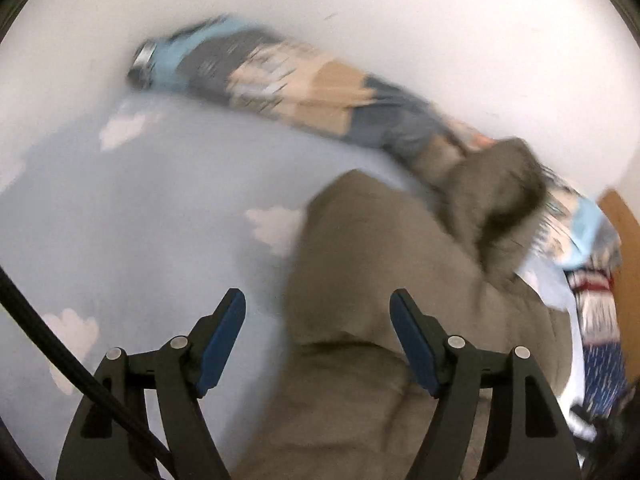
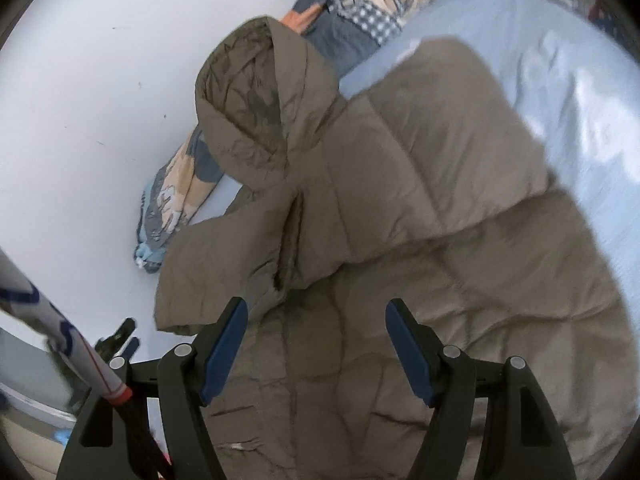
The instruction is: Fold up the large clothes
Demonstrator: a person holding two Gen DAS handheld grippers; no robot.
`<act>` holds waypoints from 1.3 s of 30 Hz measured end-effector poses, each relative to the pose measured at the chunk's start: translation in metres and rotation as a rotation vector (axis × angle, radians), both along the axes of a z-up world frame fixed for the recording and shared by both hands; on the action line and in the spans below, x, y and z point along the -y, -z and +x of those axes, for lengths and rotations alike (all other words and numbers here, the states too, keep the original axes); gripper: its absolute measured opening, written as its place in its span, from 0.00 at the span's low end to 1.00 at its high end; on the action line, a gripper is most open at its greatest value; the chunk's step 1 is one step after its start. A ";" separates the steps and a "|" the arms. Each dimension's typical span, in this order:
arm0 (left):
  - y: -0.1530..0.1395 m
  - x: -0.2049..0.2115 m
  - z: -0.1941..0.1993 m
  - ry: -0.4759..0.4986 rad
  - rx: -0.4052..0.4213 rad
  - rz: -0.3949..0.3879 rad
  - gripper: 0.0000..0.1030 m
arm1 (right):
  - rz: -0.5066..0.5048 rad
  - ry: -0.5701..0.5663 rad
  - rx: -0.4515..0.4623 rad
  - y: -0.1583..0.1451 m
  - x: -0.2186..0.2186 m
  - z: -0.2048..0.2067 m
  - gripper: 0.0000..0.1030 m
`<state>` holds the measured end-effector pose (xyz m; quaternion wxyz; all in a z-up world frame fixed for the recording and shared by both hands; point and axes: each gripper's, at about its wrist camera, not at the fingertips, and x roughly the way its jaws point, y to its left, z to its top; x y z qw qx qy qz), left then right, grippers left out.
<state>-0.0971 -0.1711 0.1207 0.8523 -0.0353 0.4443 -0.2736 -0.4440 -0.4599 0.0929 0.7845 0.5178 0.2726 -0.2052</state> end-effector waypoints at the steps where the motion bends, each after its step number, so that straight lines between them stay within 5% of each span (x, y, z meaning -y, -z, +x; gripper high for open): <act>1: 0.009 -0.003 0.012 -0.025 -0.034 -0.018 0.71 | -0.005 -0.019 -0.006 0.002 -0.004 0.004 0.74; 6: 0.031 -0.008 0.034 -0.037 -0.143 -0.086 0.71 | -0.036 -0.092 -0.024 0.009 -0.019 0.023 0.74; 14: 0.032 -0.003 0.034 0.007 -0.141 -0.078 0.71 | 0.042 -0.002 0.029 0.021 -0.014 0.053 0.79; 20: 0.032 -0.001 0.036 0.019 -0.155 -0.092 0.71 | 0.048 0.055 -0.030 0.030 0.000 0.092 0.78; 21: 0.032 -0.001 0.036 0.019 -0.151 -0.091 0.71 | 0.055 0.056 -0.012 0.031 0.002 0.095 0.76; 23: 0.031 -0.001 0.036 0.012 -0.138 -0.085 0.71 | 0.058 0.034 0.001 0.030 0.004 0.103 0.46; 25: 0.030 0.001 0.035 0.022 -0.135 -0.085 0.71 | -0.001 0.040 -0.046 0.021 0.004 0.105 0.26; 32: 0.035 0.026 0.020 0.113 -0.127 -0.035 0.71 | -0.231 0.081 -0.110 -0.026 0.003 0.087 0.22; 39: 0.044 0.055 -0.004 0.208 -0.111 0.045 0.71 | -0.356 0.128 -0.216 -0.045 0.021 0.059 0.21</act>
